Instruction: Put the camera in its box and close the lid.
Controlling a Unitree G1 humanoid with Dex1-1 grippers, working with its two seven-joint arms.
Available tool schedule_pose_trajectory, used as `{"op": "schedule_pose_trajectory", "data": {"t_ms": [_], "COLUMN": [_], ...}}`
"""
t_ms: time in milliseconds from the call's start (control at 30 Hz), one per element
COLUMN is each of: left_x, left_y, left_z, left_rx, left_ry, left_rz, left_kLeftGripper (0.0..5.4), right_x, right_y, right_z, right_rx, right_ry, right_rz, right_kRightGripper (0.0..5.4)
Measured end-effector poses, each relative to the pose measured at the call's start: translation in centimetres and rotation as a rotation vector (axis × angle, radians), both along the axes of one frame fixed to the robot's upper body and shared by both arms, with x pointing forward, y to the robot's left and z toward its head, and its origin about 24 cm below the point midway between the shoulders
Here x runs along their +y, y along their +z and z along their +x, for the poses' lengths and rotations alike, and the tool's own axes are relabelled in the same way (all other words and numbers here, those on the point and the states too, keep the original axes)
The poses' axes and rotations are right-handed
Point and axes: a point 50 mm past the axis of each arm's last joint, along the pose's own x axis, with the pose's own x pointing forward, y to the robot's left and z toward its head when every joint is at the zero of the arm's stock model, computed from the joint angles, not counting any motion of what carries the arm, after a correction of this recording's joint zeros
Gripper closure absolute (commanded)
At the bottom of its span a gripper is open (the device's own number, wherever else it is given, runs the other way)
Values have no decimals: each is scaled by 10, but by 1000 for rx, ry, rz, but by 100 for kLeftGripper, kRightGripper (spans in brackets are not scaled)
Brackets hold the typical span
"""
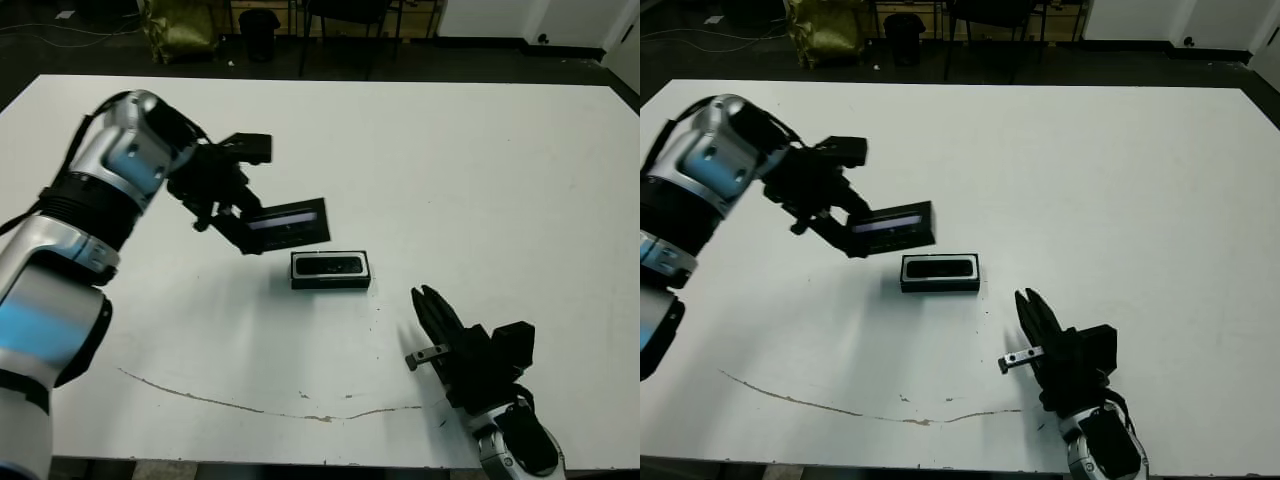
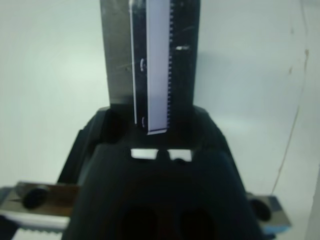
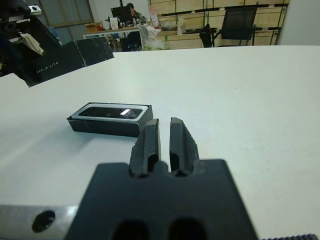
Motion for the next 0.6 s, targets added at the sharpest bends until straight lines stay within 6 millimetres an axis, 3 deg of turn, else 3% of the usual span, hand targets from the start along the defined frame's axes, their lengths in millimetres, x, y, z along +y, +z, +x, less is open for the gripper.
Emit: {"op": "schedule_pose_trajectory", "data": {"t_ms": [167,600], "left_x": [-10,-5], "left_y": [-7,-19], "left_z": [-6,-8], "left_rx": [15,89], "left_ry": [0,135], "left_rz": [-19,-27], "left_kLeftGripper": [315,315], "right_x": [1,2], "right_y": [0,-1], "right_z": [0,0], "right_rx": [0,-1], "right_ry": [2,1], "right_rz": [1,13], "right_kRightGripper": [540,540]}}
